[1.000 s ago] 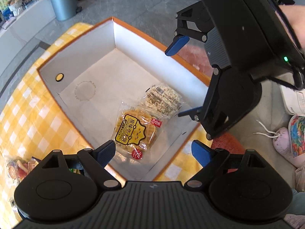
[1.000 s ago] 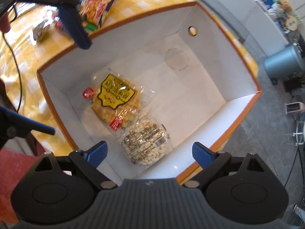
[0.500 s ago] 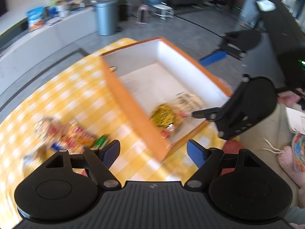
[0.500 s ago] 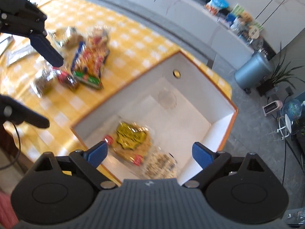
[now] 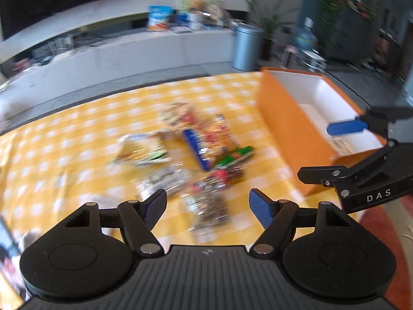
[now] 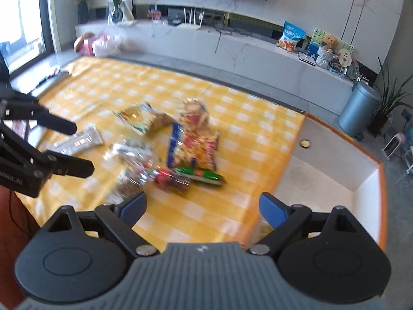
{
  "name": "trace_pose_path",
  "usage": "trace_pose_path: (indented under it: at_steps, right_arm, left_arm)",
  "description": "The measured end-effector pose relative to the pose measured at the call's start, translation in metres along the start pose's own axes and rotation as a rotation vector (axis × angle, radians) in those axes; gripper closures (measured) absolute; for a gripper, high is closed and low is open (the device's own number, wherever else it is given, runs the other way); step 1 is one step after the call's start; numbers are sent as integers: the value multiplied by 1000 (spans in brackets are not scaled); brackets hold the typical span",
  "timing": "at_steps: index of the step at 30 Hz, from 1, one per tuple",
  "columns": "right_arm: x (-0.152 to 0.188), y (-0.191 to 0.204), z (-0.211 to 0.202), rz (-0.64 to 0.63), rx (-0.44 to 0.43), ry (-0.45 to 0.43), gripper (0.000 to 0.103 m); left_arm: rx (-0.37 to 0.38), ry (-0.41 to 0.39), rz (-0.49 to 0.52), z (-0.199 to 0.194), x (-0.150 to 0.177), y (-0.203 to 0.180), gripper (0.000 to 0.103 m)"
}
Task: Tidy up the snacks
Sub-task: 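Withdraw both tools from the box back over the snack pile, then grasp the clear cookie bag with the left tool while the right tool grasps the blue chip bag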
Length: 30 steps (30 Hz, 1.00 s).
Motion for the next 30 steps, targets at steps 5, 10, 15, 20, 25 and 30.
trace_pose_path:
  at_steps: [5,10,15,20,25,30]
  right_arm:
    - [16,26,31,134,-26,-52,16]
    - [35,40,58,268,-56,-38,18]
    - [39,51,75,301,-61,-28,18]
    - [33,56,88,313,-64,-39,18]
    - [27,57,97,290,7,-64,18]
    - [25,41,97,277,78,-86,26]
  left_arm:
    - [-58,42,-115,-2,31,29,20]
    - [-120,91,-188,-27,56,62,20]
    - [-168,82,-210,-35,59,81,20]
    - [-131,67,-203,-13,50,77,20]
    - [-36,21,-202,15,44,61,20]
    - [45,-8,-228,42,42,38,20]
Point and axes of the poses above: each gripper's, at about its wrist camera, not at the fingertips, and z roughly the way its jaws point, y to its left, x to its underside, the point moved 1 cm from there along z, roughly the way its jaws point, and after that the axes turned 7 degrees about -x, right-handed, at the moved point
